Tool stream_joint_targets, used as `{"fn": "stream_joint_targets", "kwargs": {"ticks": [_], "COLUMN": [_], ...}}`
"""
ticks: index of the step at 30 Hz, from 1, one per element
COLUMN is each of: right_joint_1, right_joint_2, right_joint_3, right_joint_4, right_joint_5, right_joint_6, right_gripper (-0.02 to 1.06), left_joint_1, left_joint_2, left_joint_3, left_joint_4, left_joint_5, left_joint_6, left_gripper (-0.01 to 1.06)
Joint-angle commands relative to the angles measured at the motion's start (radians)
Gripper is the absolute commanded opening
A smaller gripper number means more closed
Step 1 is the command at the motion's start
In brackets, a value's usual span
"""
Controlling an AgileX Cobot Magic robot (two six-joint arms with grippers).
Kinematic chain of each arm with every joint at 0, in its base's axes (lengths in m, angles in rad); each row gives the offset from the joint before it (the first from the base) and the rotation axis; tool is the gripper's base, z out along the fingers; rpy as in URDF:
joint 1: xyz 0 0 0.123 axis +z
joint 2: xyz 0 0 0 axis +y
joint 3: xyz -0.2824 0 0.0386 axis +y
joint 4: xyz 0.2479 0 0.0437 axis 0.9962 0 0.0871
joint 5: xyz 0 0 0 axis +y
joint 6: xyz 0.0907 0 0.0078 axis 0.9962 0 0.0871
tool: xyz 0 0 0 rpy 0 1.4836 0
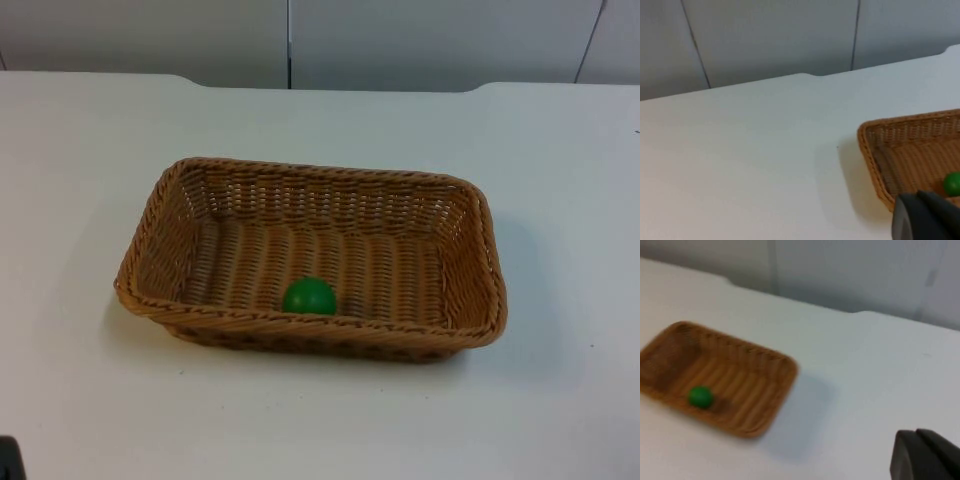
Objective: Pick up the basket with the left hand and place the ball into the basket with the right hand.
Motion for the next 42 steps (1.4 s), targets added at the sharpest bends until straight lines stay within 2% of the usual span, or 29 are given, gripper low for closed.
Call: {"fn": "stream_joint_targets", "kwargs": {"ticks": [1, 6, 9, 11, 18, 22, 33, 37, 42], "right_joint_1": [0.004, 0.004, 0.004, 0.004, 0.004, 0.004, 0.004, 0.004, 0.004], "right_joint_2": [-0.034, -0.065, -0.116, -0.153, -0.274, -0.373, -0.381, -0.381, -0.381], "right_joint_3": [0.039, 0.13, 0.24, 0.279, 0.34, 0.384, 0.464, 0.483, 0.481], "right_joint_4": [0.092, 0.114, 0.207, 0.228, 0.229, 0.229, 0.206, 0.214, 0.214], "right_joint_5": [-0.005, 0.0, -0.063, -0.109, -0.131, -0.126, -0.075, -0.114, -0.116], "right_joint_6": [-0.055, -0.071, -0.103, -0.105, -0.105, -0.124, -0.156, -0.157, -0.157], "right_gripper": [0.0, 0.0, 0.0, 0.0, 0.0, 0.0, 0.0, 0.0, 0.0], "left_joint_1": [-0.004, -0.004, -0.004, -0.004, -0.004, -0.004, -0.004, -0.004, -0.004], "left_joint_2": [-0.068, -0.152, -0.251, -0.303, -0.336, -0.336, -0.336, -0.336, -0.336], "left_joint_3": [0.023, 0.063, 0.13, 0.161, 0.21, 0.255, 0.309, 0.328, 0.328], "left_joint_4": [-0.035, -0.018, -0.022, -0.023, -0.025, -0.024, -0.027, -0.027, -0.027], "left_joint_5": [0.045, 0.052, 0.05, 0.045, 0.045, 0.012, 0.023, 0.05, 0.05], "left_joint_6": [0.03, 0.041, 0.041, 0.039, 0.03, 0.03, 0.03, 0.032, 0.03], "left_gripper": [0.0, 0.0, 0.0, 0.0, 0.0, 0.0, 0.0, 0.0, 0.0]}}
